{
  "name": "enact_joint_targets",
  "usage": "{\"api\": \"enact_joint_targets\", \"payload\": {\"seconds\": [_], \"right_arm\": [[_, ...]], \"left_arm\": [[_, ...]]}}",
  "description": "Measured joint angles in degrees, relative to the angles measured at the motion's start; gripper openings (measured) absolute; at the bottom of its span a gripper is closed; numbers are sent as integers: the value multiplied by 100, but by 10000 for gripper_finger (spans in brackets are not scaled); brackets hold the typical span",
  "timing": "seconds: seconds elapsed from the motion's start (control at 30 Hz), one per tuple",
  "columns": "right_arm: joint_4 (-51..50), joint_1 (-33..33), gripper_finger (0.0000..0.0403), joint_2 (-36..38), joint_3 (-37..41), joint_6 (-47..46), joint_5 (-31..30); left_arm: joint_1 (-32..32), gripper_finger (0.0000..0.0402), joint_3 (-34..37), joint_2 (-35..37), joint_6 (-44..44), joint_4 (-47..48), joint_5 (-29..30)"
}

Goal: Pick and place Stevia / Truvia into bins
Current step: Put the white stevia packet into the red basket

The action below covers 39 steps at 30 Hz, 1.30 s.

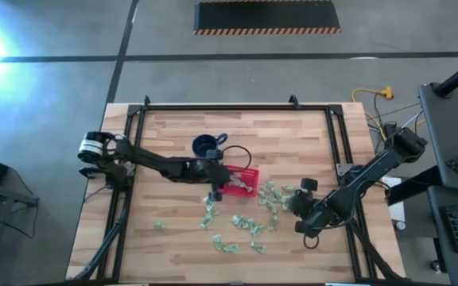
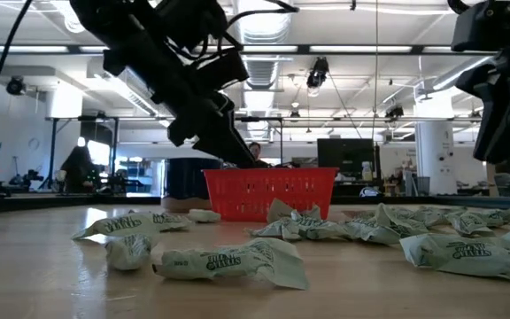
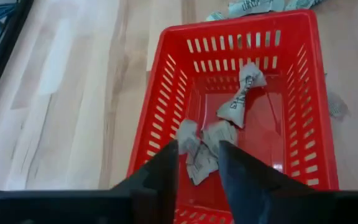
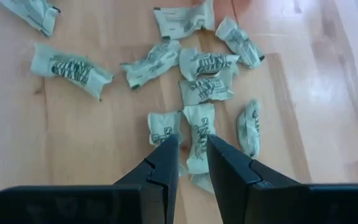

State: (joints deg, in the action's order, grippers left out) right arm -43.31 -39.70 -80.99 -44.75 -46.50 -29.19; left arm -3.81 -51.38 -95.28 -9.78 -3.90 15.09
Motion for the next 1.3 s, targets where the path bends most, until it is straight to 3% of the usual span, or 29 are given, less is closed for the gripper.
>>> {"api": "enact_joint_targets", "payload": {"seconds": [0.2,0.43,0.67,1.07,1.3], "right_arm": [[-196,16,92,-44,145,-2,-83],[-174,55,103,-44,583,-477,115],[-122,79,121,-39,1017,-914,208],[220,140,187,40,1319,-1014,72],[814,359,189,126,1627,-719,115]], "left_arm": [[-138,146,-41,296,47,165,-50],[-713,148,40,967,351,817,-108],[-1366,148,123,1401,364,800,-87],[-2160,148,123,1486,363,750,17],[-2452,148,74,1486,354,740,13]]}}
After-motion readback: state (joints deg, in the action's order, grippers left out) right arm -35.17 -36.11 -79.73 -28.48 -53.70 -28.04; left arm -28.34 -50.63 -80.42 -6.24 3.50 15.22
